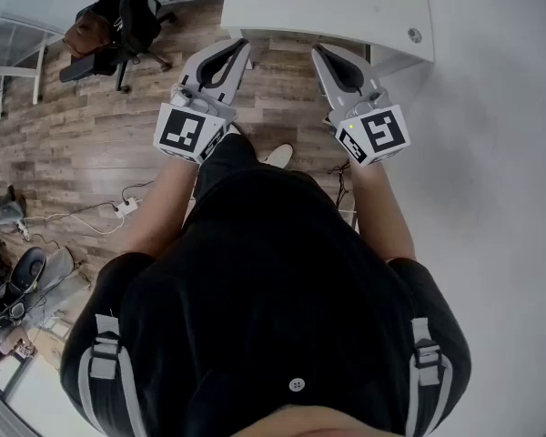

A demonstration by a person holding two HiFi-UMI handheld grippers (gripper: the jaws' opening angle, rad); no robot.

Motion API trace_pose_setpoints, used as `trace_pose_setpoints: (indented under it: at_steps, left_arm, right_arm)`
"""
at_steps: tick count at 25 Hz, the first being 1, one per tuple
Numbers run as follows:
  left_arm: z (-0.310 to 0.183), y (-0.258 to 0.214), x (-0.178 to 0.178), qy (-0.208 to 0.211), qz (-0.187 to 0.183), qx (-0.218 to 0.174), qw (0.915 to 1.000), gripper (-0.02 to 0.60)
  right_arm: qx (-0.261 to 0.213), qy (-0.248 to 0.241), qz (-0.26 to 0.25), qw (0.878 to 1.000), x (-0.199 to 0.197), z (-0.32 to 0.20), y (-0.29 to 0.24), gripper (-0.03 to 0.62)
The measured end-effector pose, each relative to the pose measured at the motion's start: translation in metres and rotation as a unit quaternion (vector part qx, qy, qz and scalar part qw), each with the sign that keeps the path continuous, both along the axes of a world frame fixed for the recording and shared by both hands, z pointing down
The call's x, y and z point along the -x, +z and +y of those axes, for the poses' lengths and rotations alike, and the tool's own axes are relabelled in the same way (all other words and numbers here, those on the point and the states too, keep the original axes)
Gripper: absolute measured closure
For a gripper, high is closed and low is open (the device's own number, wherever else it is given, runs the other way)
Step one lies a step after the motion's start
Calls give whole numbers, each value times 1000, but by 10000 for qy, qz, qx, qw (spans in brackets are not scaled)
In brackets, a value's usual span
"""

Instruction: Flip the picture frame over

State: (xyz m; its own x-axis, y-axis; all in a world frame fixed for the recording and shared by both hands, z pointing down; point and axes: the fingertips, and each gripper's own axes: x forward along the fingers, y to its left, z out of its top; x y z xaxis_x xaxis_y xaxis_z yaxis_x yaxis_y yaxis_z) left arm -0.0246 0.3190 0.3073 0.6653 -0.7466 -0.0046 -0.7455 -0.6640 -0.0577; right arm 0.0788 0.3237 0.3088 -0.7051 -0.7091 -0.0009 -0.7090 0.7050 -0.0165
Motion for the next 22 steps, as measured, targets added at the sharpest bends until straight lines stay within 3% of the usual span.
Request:
trace_pose_setpoints:
  at_steps: [22]
  left_arm:
    - [-8,5,-13,118,51,48,9999,580]
  right_arm:
    - [66,168,-35,9998,-15,-12,4,557]
